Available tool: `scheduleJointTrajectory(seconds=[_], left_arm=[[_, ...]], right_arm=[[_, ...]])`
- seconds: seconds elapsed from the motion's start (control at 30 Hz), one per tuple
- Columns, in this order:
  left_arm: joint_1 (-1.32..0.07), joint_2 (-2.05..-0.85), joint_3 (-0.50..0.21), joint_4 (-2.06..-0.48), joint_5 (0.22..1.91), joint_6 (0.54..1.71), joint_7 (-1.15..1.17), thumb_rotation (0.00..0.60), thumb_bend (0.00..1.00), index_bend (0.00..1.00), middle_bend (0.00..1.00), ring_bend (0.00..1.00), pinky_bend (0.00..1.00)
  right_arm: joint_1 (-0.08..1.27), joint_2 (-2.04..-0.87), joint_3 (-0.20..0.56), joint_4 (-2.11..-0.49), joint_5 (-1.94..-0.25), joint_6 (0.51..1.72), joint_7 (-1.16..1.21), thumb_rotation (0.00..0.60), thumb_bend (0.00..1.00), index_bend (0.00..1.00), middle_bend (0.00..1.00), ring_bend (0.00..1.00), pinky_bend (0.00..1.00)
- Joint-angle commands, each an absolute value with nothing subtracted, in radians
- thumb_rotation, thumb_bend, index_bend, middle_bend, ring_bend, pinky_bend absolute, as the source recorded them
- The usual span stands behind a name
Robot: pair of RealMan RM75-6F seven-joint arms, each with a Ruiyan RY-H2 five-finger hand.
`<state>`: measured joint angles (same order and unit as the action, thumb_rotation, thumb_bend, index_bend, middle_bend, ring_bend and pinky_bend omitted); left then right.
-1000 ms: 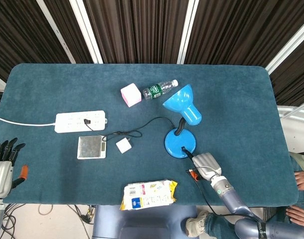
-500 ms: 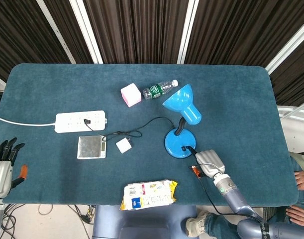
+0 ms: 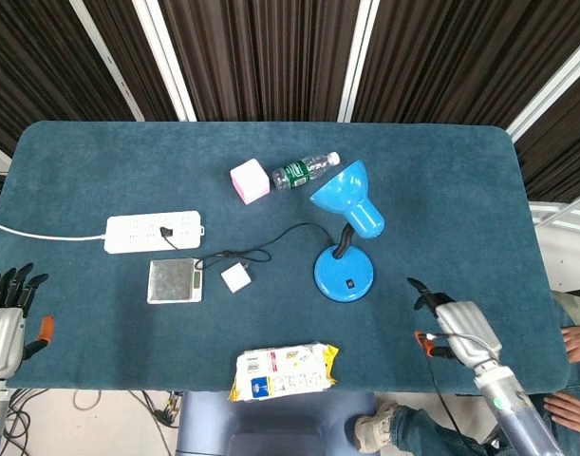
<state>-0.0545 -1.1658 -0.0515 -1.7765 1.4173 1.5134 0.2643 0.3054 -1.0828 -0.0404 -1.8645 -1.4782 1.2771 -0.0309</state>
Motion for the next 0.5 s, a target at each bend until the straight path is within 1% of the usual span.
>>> scheduleJointTrajectory(seconds=[0.03,0.17,0.27,0.4,0.5], left_arm=[[-0.054,-1.166,-0.052,-1.775,1.419,1.516,0.266,0.600,0.47,0.18,0.04,0.00,0.00],[-0.053,-1.167,-0.052,-1.774,1.421,1.518,0.267,0.600,0.47,0.18,0.04,0.00,0.00],[-0.053,-1.167,-0.052,-1.772,1.422,1.519,0.268,0.600,0.47,0.18,0.04,0.00,0.00],[-0.054,-1.167,-0.052,-1.770,1.423,1.519,0.269,0.600,0.47,0.18,0.04,0.00,0.00],[-0.054,-1.167,-0.052,-1.769,1.424,1.519,0.269,0.600,0.47,0.18,0.04,0.00,0.00]], right_arm=[[0.192,-1.103,-0.074,-1.749,-1.600,1.464,-0.032,0.600,0.43,0.02,0.20,0.07,0.00],[0.140,-1.156,-0.073,-1.647,-1.640,1.560,-0.031,0.600,0.43,0.02,0.19,0.05,0.00],[0.117,-1.178,-0.070,-1.593,-1.639,1.586,-0.025,0.600,0.42,0.02,0.18,0.03,0.00],[0.104,-1.199,-0.046,-1.527,-1.604,1.590,-0.086,0.600,0.35,0.02,0.15,0.01,0.00],[0.095,-1.210,-0.026,-1.517,-1.578,1.591,-0.134,0.600,0.31,0.02,0.14,0.00,0.00]])
